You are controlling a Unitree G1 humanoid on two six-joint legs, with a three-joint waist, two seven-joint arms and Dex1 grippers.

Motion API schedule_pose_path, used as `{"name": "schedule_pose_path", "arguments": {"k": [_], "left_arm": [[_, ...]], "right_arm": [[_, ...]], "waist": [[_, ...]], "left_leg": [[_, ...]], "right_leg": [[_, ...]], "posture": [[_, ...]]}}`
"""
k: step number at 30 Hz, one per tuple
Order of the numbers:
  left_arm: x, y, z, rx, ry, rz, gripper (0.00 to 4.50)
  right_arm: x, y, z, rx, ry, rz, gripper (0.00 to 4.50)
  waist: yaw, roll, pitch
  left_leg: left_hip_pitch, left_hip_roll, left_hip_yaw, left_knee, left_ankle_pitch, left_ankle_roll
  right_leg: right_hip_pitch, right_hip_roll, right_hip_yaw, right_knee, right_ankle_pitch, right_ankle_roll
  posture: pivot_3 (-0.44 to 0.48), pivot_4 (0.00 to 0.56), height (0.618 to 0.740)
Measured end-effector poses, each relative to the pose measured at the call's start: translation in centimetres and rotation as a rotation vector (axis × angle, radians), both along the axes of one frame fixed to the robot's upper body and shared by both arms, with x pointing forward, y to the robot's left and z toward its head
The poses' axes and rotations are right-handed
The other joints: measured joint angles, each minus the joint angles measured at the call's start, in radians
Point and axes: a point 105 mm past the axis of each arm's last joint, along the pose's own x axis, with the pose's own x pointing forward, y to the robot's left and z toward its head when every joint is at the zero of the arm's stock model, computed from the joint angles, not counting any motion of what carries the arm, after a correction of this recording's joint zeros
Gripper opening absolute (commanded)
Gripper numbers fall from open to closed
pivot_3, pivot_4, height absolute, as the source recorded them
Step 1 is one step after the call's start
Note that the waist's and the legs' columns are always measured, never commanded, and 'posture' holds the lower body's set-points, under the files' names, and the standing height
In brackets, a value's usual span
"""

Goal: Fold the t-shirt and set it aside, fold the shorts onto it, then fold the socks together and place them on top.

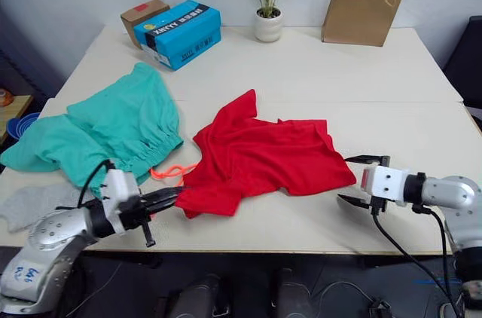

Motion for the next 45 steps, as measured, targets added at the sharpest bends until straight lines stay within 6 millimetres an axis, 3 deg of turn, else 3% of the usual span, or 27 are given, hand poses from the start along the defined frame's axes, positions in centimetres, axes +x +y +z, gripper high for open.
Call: {"name": "schedule_pose_path", "arguments": {"k": [1,4,8,15,21,24,28,31,34,38,41,45], "left_arm": [[0.1,0.2,0.0,-0.002,0.011,0.012,0.03],[0.3,0.7,-0.2,-0.002,0.047,0.049,0.00],[0.7,1.1,0.0,-0.038,0.082,0.083,0.00],[1.7,2.4,2.4,-0.139,0.069,0.152,0.00],[2.7,4.4,3.7,-0.256,0.115,0.204,0.00],[3.0,5.3,4.6,-0.307,0.137,0.212,0.00],[3.1,6.7,6.7,-0.383,0.117,0.209,0.00],[2.9,7.5,8.4,-0.415,0.099,0.184,0.00],[3.0,8.2,9.0,-0.436,0.119,0.178,0.00],[2.7,9.2,9.0,-0.425,0.128,0.170,0.00],[0.7,9.2,6.1,-0.299,0.194,0.139,0.00],[-2.5,8.6,2.0,-0.152,0.295,0.073,0.00]], "right_arm": [[0.3,0.3,-0.2,-0.002,0.004,0.007,4.50],[1.1,1.0,-0.2,-0.033,0.009,0.027,3.89],[1.6,1.3,-0.5,-0.046,0.037,0.031,2.59],[1.6,1.3,-1.0,-0.061,0.116,0.047,0.12],[1.4,1.2,-0.9,0.018,0.247,0.038,0.05],[1.6,1.4,0.3,0.079,0.292,0.041,0.05],[2.3,1.8,5.5,0.344,0.327,0.026,0.05],[2.0,1.9,9.7,0.435,0.342,0.042,0.05],[1.6,2.1,11.3,0.498,0.380,0.035,0.05],[1.1,2.0,11.2,0.519,0.445,-0.002,0.05],[-1.5,1.5,9.3,0.462,0.553,-0.034,0.05],[-6.3,2.6,4.8,0.391,0.801,-0.041,0.05]], "waist": [[0.001,0.000,0.000],[-0.002,-0.001,-0.001],[-0.003,-0.001,-0.001],[-0.004,-0.001,-0.001],[-0.003,-0.001,-0.001],[-0.004,-0.001,0.000],[-0.007,0.000,0.001],[-0.005,0.000,0.001],[-0.001,0.000,0.001],[-0.003,0.000,0.001],[-0.002,0.000,0.001],[0.000,0.000,0.001]], "left_leg": [[0.000,0.000,0.000,0.000,0.000,0.000],[0.000,0.000,0.000,0.000,0.000,0.000],[0.000,0.000,0.000,0.000,0.000,-0.001],[0.000,0.000,0.000,0.000,0.000,-0.001],[0.000,0.000,-0.001,0.000,0.001,-0.001],[0.000,0.000,-0.001,0.000,0.001,-0.001],[-0.001,0.000,-0.001,0.000,0.000,-0.001],[-0.001,0.000,-0.001,-0.002,0.000,-0.003],[-0.002,0.000,-0.002,-0.003,-0.003,-0.007],[-0.004,-0.001,-0.001,-0.004,-0.004,-0.008],[-0.004,0.000,-0.001,-0.007,-0.005,-0.006],[-0.006,0.000,-0.001,-0.007,-0.009,-0.009]], "right_leg": [[0.000,0.000,0.000,0.000,0.000,0.000],[0.000,0.000,0.000,0.000,0.000,0.000],[0.000,0.000,0.000,0.000,0.000,0.000],[0.000,0.000,0.000,0.001,0.000,0.000],[0.000,0.000,0.000,0.001,0.000,0.000],[-0.001,0.000,0.000,0.001,0.000,0.000],[-0.002,0.000,0.000,0.001,0.000,0.000],[-0.002,0.000,0.000,0.000,0.000,-0.001],[-0.003,0.000,0.000,-0.001,0.000,-0.001],[-0.005,-0.001,0.000,-0.002,0.000,-0.001],[-0.006,-0.001,-0.001,-0.003,-0.001,-0.002],[-0.007,-0.001,-0.002,-0.006,-0.002,-0.003]], "posture": [[0.000,0.150,0.740],[0.000,0.150,0.740],[0.000,0.150,0.740],[0.000,0.150,0.740],[0.000,0.150,0.740],[0.000,0.150,0.740],[0.000,0.150,0.740],[0.000,0.150,0.740],[0.000,0.150,0.740],[0.000,0.150,0.740],[0.000,0.150,0.740],[0.000,0.150,0.740]]}}
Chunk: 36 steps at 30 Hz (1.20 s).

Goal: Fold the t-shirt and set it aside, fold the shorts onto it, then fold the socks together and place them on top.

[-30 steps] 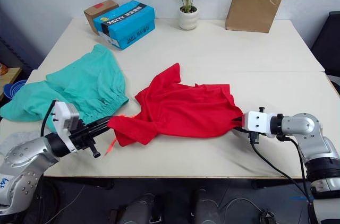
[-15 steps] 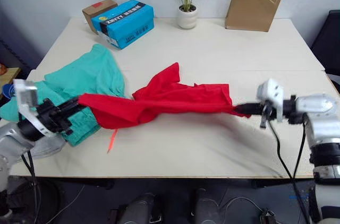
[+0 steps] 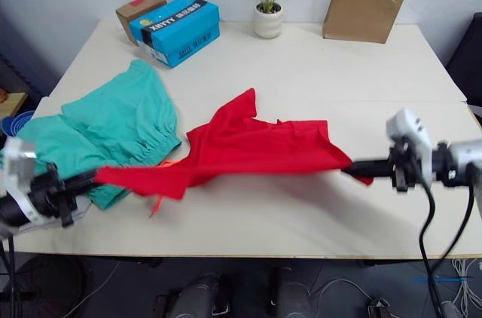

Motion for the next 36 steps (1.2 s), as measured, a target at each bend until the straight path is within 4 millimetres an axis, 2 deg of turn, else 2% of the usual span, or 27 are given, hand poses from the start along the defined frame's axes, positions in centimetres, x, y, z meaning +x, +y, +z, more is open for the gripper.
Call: {"name": "schedule_pose_path", "arguments": {"k": [3,6,7,9,11,12,13,15,16,17,18,19,20,22,23,25,26,27,29,31,34,36], "left_arm": [[-2.5,-0.2,-2.5,0.134,0.077,-0.091,0.00],[-3.1,-0.3,-3.3,0.163,0.099,-0.127,0.00],[-3.0,-0.4,-3.2,0.166,0.094,-0.135,0.00],[-2.2,-0.8,-2.6,0.172,0.072,-0.154,0.00],[0.7,-1.3,-0.3,0.154,-0.039,-0.137,0.00],[2.9,-1.5,2.1,0.136,-0.136,-0.111,0.00],[5.3,-1.5,5.0,0.111,-0.247,-0.070,0.00],[9.4,-1.8,12.7,0.057,-0.527,0.014,0.00],[10.5,-2.0,15.5,0.043,-0.629,0.047,0.00],[12.5,-2.1,19.3,-0.002,-0.751,0.116,0.00],[13.6,-1.8,21.8,-0.026,-0.820,0.182,0.00],[15.1,-1.3,25.5,-0.072,-0.904,0.288,0.00],[15.6,-1.1,28.0,-0.093,-0.973,0.361,0.00],[15.6,-0.8,30.8,-0.109,-1.059,0.440,0.00],[15.1,-0.7,33.3,-0.130,-1.133,0.486,0.00],[12.9,-1.1,36.9,-0.161,-1.280,0.500,0.00],[11.8,-1.3,38.1,-0.166,-1.344,0.485,0.00],[10.9,-1.4,38.8,-0.160,-1.392,0.464,0.00],[10.0,-1.6,38.8,-0.119,-1.441,0.406,0.00],[10.4,-1.8,37.2,-0.069,-1.415,0.321,0.00],[12.2,-1.7,32.1,0.001,-1.275,0.173,0.00],[13.3,-1.6,27.4,0.063,-1.140,0.089,0.00]], "right_arm": [[-3.0,0.6,-2.5,-0.030,0.134,0.037,0.05],[-3.8,0.4,-2.9,-0.052,0.150,0.038,0.05],[-3.8,0.2,-3.0,-0.067,0.151,0.039,0.05],[-3.5,0.1,-2.7,-0.083,0.127,0.043,0.05],[-1.2,0.3,-0.7,-0.083,0.021,0.032,0.05],[1.0,0.5,1.5,-0.063,-0.109,0.012,0.05],[3.9,0.9,4.5,-0.014,-0.286,-0.026,0.05],[8.9,1.6,12.9,0.081,-0.711,-0.121,0.05],[10.1,1.5,16.1,0.093,-0.873,-0.169,0.05],[11.8,0.9,20.5,0.120,-1.070,-0.282,0.05],[12.4,0.5,23.3,0.135,-1.192,-0.357,0.05],[12.7,-0.2,27.1,0.150,-1.358,-0.473,0.05],[12.5,-0.3,29.5,0.165,-1.465,-0.532,0.05],[12.3,-0.4,31.6,0.175,-1.571,-0.595,0.05],[12.1,-0.6,32.8,0.185,-1.634,-0.645,0.05],[11.5,-0.4,34.0,0.186,-1.726,-0.675,0.05],[11.4,-0.3,34.2,0.172,-1.757,-0.675,0.05],[11.3,-0.3,34.2,0.158,-1.777,-0.670,0.05],[11.3,-0.5,33.7,0.107,-1.804,-0.653,0.05],[11.8,-1.2,32.2,0.034,-1.794,-0.634,0.05],[13.2,-2.7,27.7,-0.097,-1.710,-0.581,0.05],[14.0,-3.6,23.5,-0.178,-1.616,-0.506,0.05]], "waist": [[-0.001,0.000,0.000],[0.000,0.001,0.000],[0.000,0.001,0.001],[0.002,0.002,0.001],[0.003,0.007,0.004],[0.002,0.007,0.005],[0.000,0.006,0.007],[-0.004,0.006,0.012],[-0.005,0.006,0.012],[-0.004,0.005,0.012],[-0.003,0.004,0.012],[-0.002,0.002,0.013],[-0.003,0.001,0.013],[-0.005,-0.001,0.014],[-0.010,-0.003,0.015],[-0.028,-0.004,0.016],[-0.032,-0.004,0.016],[-0.035,-0.004,0.016],[-0.040,-0.003,0.016],[-0.042,-0.002,0.016],[-0.038,-0.002,0.018],[-0.040,-0.002,0.019]], "left_leg": [[0.000,0.000,0.001,0.001,-0.004,0.006],[0.001,0.000,0.000,0.002,-0.004,0.008],[0.001,0.001,0.000,0.000,-0.004,0.008],[0.001,0.001,0.000,0.000,-0.004,0.007],[0.001,0.000,0.000,0.002,-0.002,0.007],[-0.001,0.000,0.001,0.002,0.002,0.007],[-0.001,0.000,0.001,0.003,0.007,0.007],[-0.013,-0.001,0.004,0.001,0.018,0.003],[-0.016,-0.002,0.006,0.000,0.020,0.003],[-0.016,-0.001,0.010,0.000,0.024,0.008],[-0.019,-0.001,0.012,-0.002,0.025,0.008],[-0.026,-0.001,0.013,-0.001,0.024,0.007],[-0.032,-0.001,0.016,-0.001,0.023,0.008],[-0.034,-0.001,0.018,-0.002,0.018,0.009],[-0.039,-0.001,0.019,-0.002,0.017,0.011],[-0.043,-0.003,0.020,-0.001,0.013,0.015],[-0.043,-0.004,0.022,0.000,0.011,0.016],[-0.041,-0.006,0.023,-0.001,0.010,0.018],[-0.041,-0.010,0.024,-0.001,0.008,0.021],[-0.040,-0.010,0.024,0.002,0.008,0.022],[-0.036,-0.008,0.024,0.012,0.010,0.025],[-0.029,-0.007,0.024,0.019,0.010,0.027]], "right_leg": [[0.002,0.000,0.001,-0.003,0.000,0.001],[0.003,0.000,0.002,-0.007,0.000,-0.003],[0.004,0.000,0.002,-0.011,-0.004,-0.014],[0.005,0.000,0.002,-0.012,-0.004,-0.015],[0.005,0.000,0.002,-0.012,-0.003,-0.015],[0.004,0.000,0.002,-0.012,0.000,-0.015],[0.004,0.001,0.002,-0.012,0.006,-0.010],[-0.008,0.002,0.001,-0.011,0.022,0.003],[-0.012,0.002,0.002,-0.009,0.024,0.003],[-0.015,0.005,0.002,-0.003,0.023,0.003],[-0.021,0.007,0.000,-0.001,0.023,0.003],[-0.029,0.008,-0.002,0.002,0.022,0.002],[-0.037,0.011,-0.004,0.002,0.022,0.002],[-0.041,0.012,-0.008,0.005,0.022,0.002],[-0.047,0.011,-0.012,0.004,0.021,0.003],[-0.049,0.005,-0.027,0.004,0.021,0.004],[-0.049,0.004,-0.031,0.004,0.021,0.005],[-0.049,0.002,-0.033,0.004,0.019,0.009],[-0.048,-0.002,-0.032,0.004,0.015,0.015],[-0.044,-0.002,-0.030,0.004,0.014,0.016],[-0.033,-0.001,-0.028,0.004,0.015,0.018],[-0.025,-0.001,-0.026,0.007,0.017,0.019]], "posture": [[0.000,0.150,0.740],[0.000,0.150,0.740],[0.000,0.150,0.740],[0.000,0.150,0.740],[0.000,0.150,0.740],[0.000,0.150,0.740],[0.000,0.150,0.740],[0.000,0.150,0.740],[0.000,0.150,0.740],[0.000,0.150,0.740],[0.000,0.150,0.740],[0.000,0.150,0.740],[0.000,0.150,0.740],[0.000,0.150,0.740],[0.000,0.150,0.740],[0.000,0.150,0.740],[0.000,0.150,0.740],[0.000,0.150,0.740],[0.000,0.150,0.740],[0.000,0.150,0.740],[0.000,0.150,0.740],[0.000,0.150,0.740]]}}
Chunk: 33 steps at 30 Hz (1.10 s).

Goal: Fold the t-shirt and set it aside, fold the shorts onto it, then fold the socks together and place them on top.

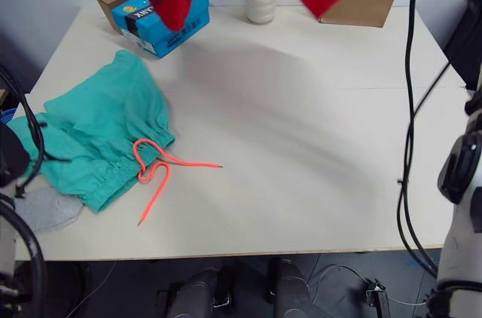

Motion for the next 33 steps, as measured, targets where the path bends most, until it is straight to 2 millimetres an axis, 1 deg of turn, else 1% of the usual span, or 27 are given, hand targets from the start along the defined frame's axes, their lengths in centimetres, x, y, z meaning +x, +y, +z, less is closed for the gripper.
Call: {"name": "schedule_pose_path", "arguments": {"k": [1,2,3,4,5,6,7,8,9,10,11,12,13,15,17,20,22,24,27,28,30,33], "left_arm": [[-0.2,0.2,-3.4,0.092,0.070,0.009,0.00],[-0.4,0.1,-7.1,0.179,0.158,0.004,0.00],[-1.0,0.1,-11.7,0.272,0.292,0.006,0.00],[-2.1,0.1,-16.4,0.368,0.439,-0.006,0.00],[-3.7,0.0,-21.6,0.444,0.631,-0.040,0.00],[-5.3,-0.1,-25.0,0.463,0.778,-0.068,0.00],[-6.6,-0.5,-26.9,0.460,0.868,-0.095,0.00],[-7.3,-1.1,-27.3,0.450,0.902,-0.115,0.00],[-8.0,-2.4,-26.5,0.454,0.871,-0.140,0.00],[-9.0,-3.5,-26.1,0.476,0.841,-0.163,0.00],[-10.1,-4.4,-26.3,0.499,0.834,-0.189,0.00],[-11.1,-5.0,-27.1,0.512,0.859,-0.210,0.00],[-11.9,-5.1,-28.3,0.501,0.912,-0.220,0.00],[-12.4,-5.1,-29.8,0.480,0.985,-0.221,0.00],[-12.7,-5.1,-30.4,0.480,1.006,-0.217,0.00],[-12.7,-5.2,-30.5,0.479,0.997,-0.215,0.00],[-12.4,-5.5,-30.3,0.449,0.955,-0.214,0.00],[-12.3,-5.8,-30.1,0.430,0.924,-0.214,0.00],[-12.2,-5.8,-29.9,0.459,0.877,-0.206,0.00],[-12.2,-5.9,-29.9,0.475,0.854,-0.206,0.00],[-12.1,-6.3,-29.8,0.510,0.818,-0.212,0.00],[-11.9,-7.2,-30.0,0.541,0.783,-0.236,0.59]], "right_arm": [[0.2,-0.2,-3.4,-0.056,0.092,0.028,0.05],[0.0,-0.8,-7.0,-0.104,0.193,0.047,0.05],[-0.4,-1.8,-12.1,-0.142,0.353,0.068,0.05],[-1.4,-2.6,-17.1,-0.182,0.504,0.091,0.05],[-3.2,-3.6,-22.5,-0.194,0.686,0.108,0.05],[-4.8,-4.1,-26.1,-0.180,0.810,0.126,0.05],[-6.0,-4.5,-28.1,-0.159,0.886,0.137,0.05],[-6.3,-4.6,-28.2,-0.133,0.882,0.147,0.05],[-6.6,-4.3,-27.5,-0.166,0.858,0.170,0.05],[-7.0,-4.3,-26.8,-0.193,0.830,0.179,0.05],[-7.6,-4.7,-26.5,-0.212,0.824,0.176,0.05],[-8.4,-5.1,-26.8,-0.227,0.844,0.173,0.05],[-9.5,-5.4,-27.6,-0.233,0.877,0.178,0.05],[-10.6,-5.4,-29.0,-0.231,0.941,0.192,0.05],[-10.9,-5.1,-29.3,-0.233,0.965,0.204,0.05],[-11.3,-5.1,-29.6,-0.225,0.983,0.206,0.05],[-11.5,-5.1,-29.8,-0.210,0.998,0.198,0.05],[-11.5,-5.0,-29.6,-0.203,0.990,0.196,0.05],[-11.6,-5.0,-29.3,-0.180,0.976,0.188,0.05],[-11.7,-4.9,-29.2,-0.168,0.974,0.183,0.05],[-11.8,-4.8,-29.3,-0.156,0.987,0.175,0.05],[-12.2,-4.9,-29.6,-0.116,1.023,0.162,0.00]], "waist": [[-0.006,0.000,-0.001],[-0.009,0.000,-0.001],[-0.012,-0.001,-0.001],[-0.014,-0.001,-0.001],[-0.012,0.001,0.000],[-0.010,0.005,0.003],[-0.008,0.008,0.006],[-0.007,0.010,0.008],[-0.007,0.010,0.008],[-0.008,0.010,0.007],[-0.007,0.011,0.007],[-0.006,0.011,0.006],[-0.002,0.011,0.005],[0.003,0.010,0.005],[0.007,0.011,0.005],[0.012,0.011,0.005],[0.014,0.011,0.004],[0.014,0.011,0.005],[0.015,0.011,0.004],[0.016,0.011,0.004],[0.017,0.011,0.004],[0.018,0.011,0.004]], "left_leg": [[0.001,0.001,0.000,-0.001,0.002,0.002],[0.011,0.001,-0.001,0.000,0.001,0.001],[0.020,0.002,-0.003,-0.003,-0.001,0.000],[0.023,0.003,-0.004,-0.003,-0.001,-0.001],[0.023,0.003,-0.004,-0.003,-0.002,-0.002],[0.018,0.003,-0.004,-0.001,-0.002,-0.002],[0.012,0.003,-0.002,0.001,-0.002,-0.001],[0.012,0.003,-0.002,0.004,-0.001,-0.001],[0.016,0.004,-0.002,0.007,-0.001,-0.002],[0.020,0.005,-0.002,0.006,-0.001,-0.003],[0.030,0.004,-0.003,0.001,-0.004,-0.008],[0.040,0.005,-0.003,-0.003,-0.008,-0.013],[0.048,0.006,-0.004,-0.004,-0.010,-0.015],[0.049,0.009,-0.004,-0.004,-0.012,-0.017],[0.049,0.009,-0.003,-0.004,-0.012,-0.019],[0.047,0.010,-0.003,-0.005,-0.012,-0.021],[0.047,0.011,-0.003,-0.005,-0.010,-0.018],[0.046,0.012,-0.002,-0.005,-0.010,-0.017],[0.046,0.012,-0.002,-0.005,-0.010,-0.018],[0.046,0.012,-0.002,-0.005,-0.013,-0.022],[0.046,0.012,-0.002,-0.005,-0.013,-0.022],[0.046,0.012,-0.002,-0.005,-0.013,-0.022]], "right_leg": [[0.001,0.000,0.002,-0.002,0.003,0.000],[0.013,-0.001,0.006,-0.001,0.002,-0.001],[0.022,0.000,0.008,-0.004,0.002,-0.001],[0.025,0.000,0.008,-0.006,0.002,-0.001],[0.025,-0.001,0.012,-0.005,0.000,-0.002],[0.019,-0.001,0.015,-0.003,-0.001,-0.002],[0.011,-0.003,0.017,0.002,0.000,-0.003],[0.011,-0.005,0.019,0.003,0.000,-0.003],[0.014,-0.005,0.019,0.001,0.001,-0.004],[0.018,-0.005,0.019,0.000,0.001,-0.005],[0.026,-0.005,0.020,-0.002,0.000,-0.006],[0.035,-0.005,0.019,-0.005,-0.001,-0.008],[0.041,-0.005,0.019,-0.005,-0.005,-0.011],[0.042,-0.002,0.019,-0.004,-0.008,-0.016],[0.038,-0.002,0.021,0.001,-0.008,-0.017],[0.035,-0.001,0.020,0.002,-0.010,-0.019],[0.034,0.000,0.020,0.003,-0.011,-0.020],[0.034,0.001,0.020,0.002,-0.011,-0.020],[0.034,0.000,0.020,0.002,-0.011,-0.020],[0.034,0.000,0.020,0.002,-0.011,-0.020],[0.034,0.000,0.020,0.002,-0.011,-0.020],[0.034,0.000,0.020,0.002,-0.011,-0.020]], "posture": [[0.000,0.150,0.740],[0.000,0.150,0.740],[0.000,0.150,0.740],[0.000,0.150,0.740],[0.000,0.150,0.740],[0.000,0.150,0.740],[0.000,0.150,0.740],[0.000,0.150,0.740],[0.000,0.150,0.740],[0.000,0.150,0.740],[0.000,0.150,0.740],[0.000,0.150,0.740],[0.000,0.150,0.740],[0.000,0.150,0.740],[0.000,0.150,0.740],[0.000,0.150,0.740],[0.000,0.150,0.740],[0.000,0.150,0.740],[0.000,0.150,0.740],[0.000,0.150,0.740],[0.000,0.150,0.740],[0.000,0.150,0.740]]}}
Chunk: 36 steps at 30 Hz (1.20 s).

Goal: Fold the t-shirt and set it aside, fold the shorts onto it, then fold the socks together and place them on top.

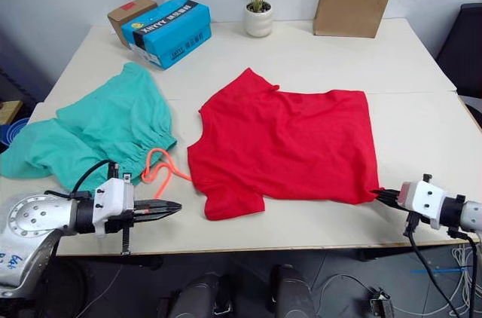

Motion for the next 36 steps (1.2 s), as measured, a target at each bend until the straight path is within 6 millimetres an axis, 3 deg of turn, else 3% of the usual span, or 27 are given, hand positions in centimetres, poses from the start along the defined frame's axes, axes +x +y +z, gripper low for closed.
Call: {"name": "schedule_pose_path", "arguments": {"k": [7,14,19,26,29,36], "left_arm": [[1.3,-1.1,-1.5,0.079,-0.133,-0.092,2.74],[2.9,-1.7,-3.2,0.204,-0.262,-0.193,2.74],[4.1,-2.7,-2.7,0.187,-0.359,-0.231,2.74],[2.8,-4.4,-3.2,0.136,-0.344,-0.356,2.74],[2.7,-4.5,-3.2,0.135,-0.347,-0.379,2.16],[3.0,-4.5,-4.2,0.137,-0.329,-0.397,0.01]], "right_arm": [[-1.2,0.3,0.1,0.011,0.037,-0.004,0.00],[-1.8,1.2,0.3,0.014,0.052,0.012,0.00],[-1.5,1.6,0.9,0.015,0.031,0.010,0.00],[-1.3,1.5,1.0,0.019,0.016,-0.010,0.00],[-1.0,1.2,1.1,0.017,0.004,-0.028,0.00],[-0.1,0.6,1.4,0.018,-0.040,-0.066,0.00]], "waist": [[0.000,0.000,0.000],[0.000,0.000,0.000],[0.000,0.000,0.000],[-0.001,0.000,0.000],[0.000,0.000,0.000],[-0.001,0.000,0.000]], "left_leg": [[0.000,0.000,0.000,0.000,0.000,0.001],[-0.001,0.000,0.000,-0.001,-0.001,0.002],[-0.001,0.000,0.000,-0.001,-0.001,0.003],[-0.001,0.000,0.000,-0.001,0.001,0.006],[-0.001,0.000,0.000,-0.001,0.001,0.006],[-0.001,0.000,0.000,-0.001,0.002,0.007]], "right_leg": [[0.000,0.000,-0.001,-0.001,0.000,0.000],[-0.001,0.000,-0.001,-0.001,0.000,0.000],[-0.001,0.000,-0.001,-0.001,0.000,0.000],[-0.001,0.000,-0.002,-0.001,0.000,0.000],[0.000,0.000,-0.002,-0.001,0.000,0.000],[-0.001,0.000,-0.002,-0.001,0.000,0.000]], "posture": [[0.000,0.150,0.740],[0.000,0.150,0.740],[0.000,0.150,0.740],[0.000,0.150,0.740],[0.000,0.150,0.740],[0.000,0.150,0.740]]}}
